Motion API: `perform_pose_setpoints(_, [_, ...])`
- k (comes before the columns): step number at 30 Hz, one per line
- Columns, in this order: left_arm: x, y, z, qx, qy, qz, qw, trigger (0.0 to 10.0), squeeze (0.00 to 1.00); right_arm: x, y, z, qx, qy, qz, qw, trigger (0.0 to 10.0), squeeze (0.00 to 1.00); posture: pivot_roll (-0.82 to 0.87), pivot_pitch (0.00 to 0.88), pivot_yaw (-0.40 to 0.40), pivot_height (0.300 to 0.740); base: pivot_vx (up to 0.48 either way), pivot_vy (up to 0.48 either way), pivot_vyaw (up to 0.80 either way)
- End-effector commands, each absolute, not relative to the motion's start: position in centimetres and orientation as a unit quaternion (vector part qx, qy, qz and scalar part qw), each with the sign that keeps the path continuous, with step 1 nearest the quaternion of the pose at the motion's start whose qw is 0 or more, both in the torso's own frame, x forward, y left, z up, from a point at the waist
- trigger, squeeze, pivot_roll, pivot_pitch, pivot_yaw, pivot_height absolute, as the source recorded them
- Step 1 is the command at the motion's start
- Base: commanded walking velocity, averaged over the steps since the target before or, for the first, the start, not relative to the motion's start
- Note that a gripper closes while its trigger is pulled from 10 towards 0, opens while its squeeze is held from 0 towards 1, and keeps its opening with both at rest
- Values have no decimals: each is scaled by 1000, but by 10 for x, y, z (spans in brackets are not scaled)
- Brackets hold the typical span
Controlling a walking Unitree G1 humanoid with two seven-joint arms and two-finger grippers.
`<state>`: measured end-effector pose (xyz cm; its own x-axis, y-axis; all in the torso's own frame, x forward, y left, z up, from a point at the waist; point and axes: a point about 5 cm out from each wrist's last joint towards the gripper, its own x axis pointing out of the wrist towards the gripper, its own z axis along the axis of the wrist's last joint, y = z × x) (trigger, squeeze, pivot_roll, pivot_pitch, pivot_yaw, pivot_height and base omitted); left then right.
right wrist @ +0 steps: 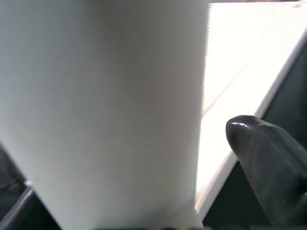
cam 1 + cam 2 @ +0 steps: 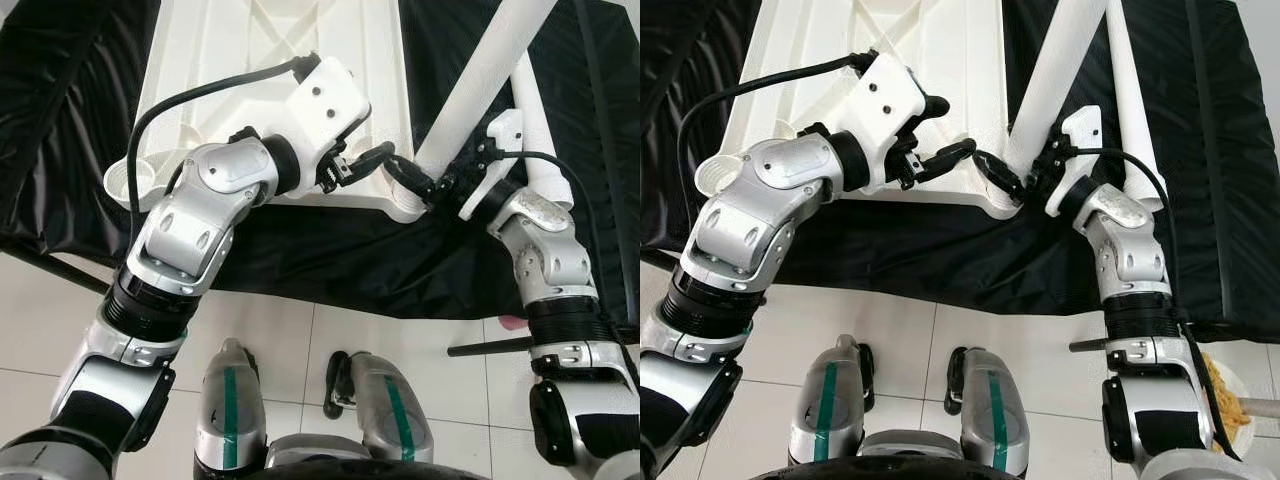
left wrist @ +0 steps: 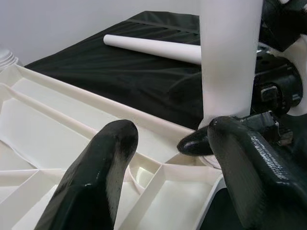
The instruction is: Building children table
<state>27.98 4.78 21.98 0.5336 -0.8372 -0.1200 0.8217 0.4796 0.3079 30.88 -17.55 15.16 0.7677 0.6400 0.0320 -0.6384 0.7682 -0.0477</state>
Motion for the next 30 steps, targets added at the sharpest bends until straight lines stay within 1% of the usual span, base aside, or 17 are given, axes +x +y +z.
perform_pose_setpoints(1, [277,47,216,165,-16,-492,855,10000,0,308,-175,148,-19,-19,307,951,10000,1000,96,96,-46,740,0,0,0])
perform_pose_setpoints(2, [276,47,215,165,-13,-496,852,10000,0,307,-174,147,-13,-21,288,957,10000,1000,95,95,-49,740,0,0,0])
perform_pose_setpoints(4, [275,47,214,165,-12,-498,851,10000,0,307,-173,147,-8,-22,276,961,10000,1000,95,95,-49,740,0,0,0])
perform_pose_setpoints(5, [274,47,212,167,-10,-503,848,10000,0,306,-173,148,-1,-23,254,967,10000,0,95,93,-52,740,0,0,0])
perform_pose_setpoints(8, [272,48,210,171,-7,-508,844,10000,0,302,-169,152,10,-38,195,980,10000,0,96,88,-57,740,0,0,0])
perform_pose_setpoints(15, [272,48,210,171,-7,-508,844,10000,0,302,-169,152,10,-38,195,980,10000,0,96,88,-57,740,0,0,0])
perform_pose_setpoints(17, [272,48,209,171,-7,-507,845,10000,0,301,-168,152,9,-42,182,982,10000,0,97,86,-59,740,0,0,0])
perform_pose_setpoints(19, [271,47,208,169,-7,-505,846,10000,0,291,-153,153,1,-49,83,995,10000,0,101,71,-72,740,0,0,0])
perform_pose_setpoints(20, [271,47,208,169,-7,-505,846,10000,0,291,-153,153,1,-49,83,995,10000,0,101,71,-72,740,0,0,0])
perform_pose_setpoints(21, [270,47,207,169,-7,-504,847,10000,0,285,-148,156,-1,-50,8,999,10000,0,103,69,-73,740,0,0,0])
perform_pose_setpoints(27, [269,47,207,169,-8,-504,847,10000,0,282,-147,154,11,-40,-15,999,10000,0,106,64,-78,740,0,0,0])
perform_pose_setpoints(28, [269,47,207,169,-8,-504,847,10000,0,282,-147,152,12,-34,-16,999,9490,0,107,62,-79,740,0,0,0])
perform_pose_setpoints(29, [269,46,207,169,-8,-504,847,10000,0,283,-148,152,12,-34,-17,999,7137,0,107,60,-80,740,0,0,0])
perform_pose_setpoints(30, [269,46,207,169,-8,-504,847,10000,0,283,-148,152,12,-34,-19,999,7137,0,107,59,-80,740,0,0,0])
